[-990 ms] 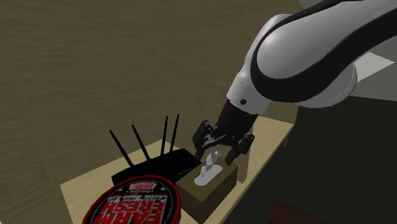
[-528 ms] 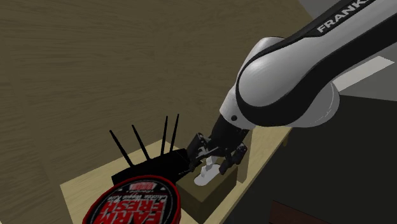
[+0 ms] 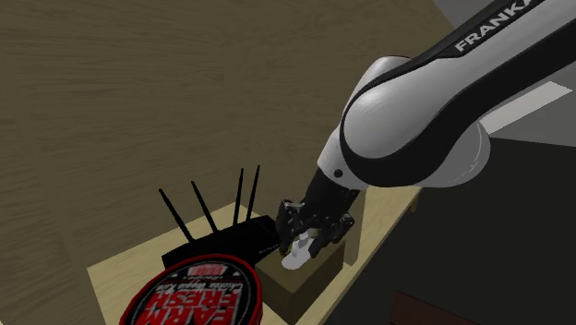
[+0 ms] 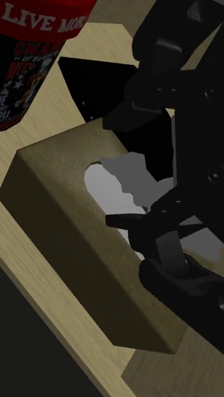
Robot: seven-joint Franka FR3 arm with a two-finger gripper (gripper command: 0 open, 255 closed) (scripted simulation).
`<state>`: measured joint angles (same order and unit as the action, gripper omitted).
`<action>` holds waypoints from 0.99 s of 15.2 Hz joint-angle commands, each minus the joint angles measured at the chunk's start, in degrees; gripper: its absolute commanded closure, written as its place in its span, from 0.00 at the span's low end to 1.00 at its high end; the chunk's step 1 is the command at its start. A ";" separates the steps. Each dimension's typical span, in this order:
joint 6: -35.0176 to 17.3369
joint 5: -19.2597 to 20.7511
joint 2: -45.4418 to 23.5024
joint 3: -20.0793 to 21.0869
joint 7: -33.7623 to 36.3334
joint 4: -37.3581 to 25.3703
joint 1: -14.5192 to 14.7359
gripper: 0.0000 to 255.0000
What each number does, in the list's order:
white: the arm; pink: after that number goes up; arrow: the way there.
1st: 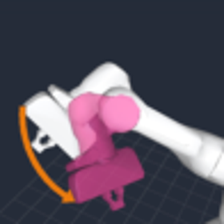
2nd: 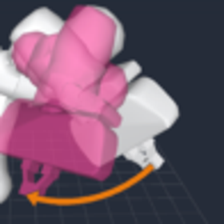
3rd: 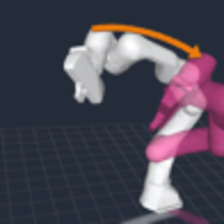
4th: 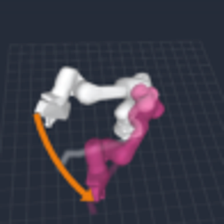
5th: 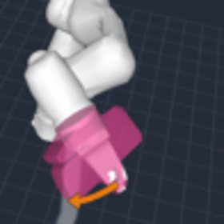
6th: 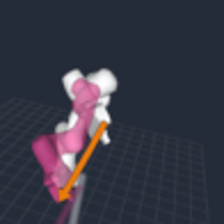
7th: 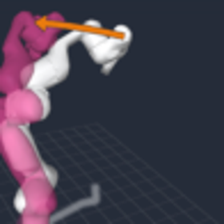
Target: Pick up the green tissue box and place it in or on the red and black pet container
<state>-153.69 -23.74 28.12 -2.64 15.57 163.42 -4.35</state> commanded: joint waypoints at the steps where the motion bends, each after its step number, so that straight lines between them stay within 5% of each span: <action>1: 0.00 0.00 0.00 0.00 0.00 0.00 0.00 1.00; 9: -0.01 -0.01 -0.01 0.00 0.00 0.00 0.01 1.00; 15: 6.13 2.66 4.03 1.30 2.73 -2.12 -2.19 1.00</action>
<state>-148.38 -21.44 31.51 -1.50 17.98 161.56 -6.27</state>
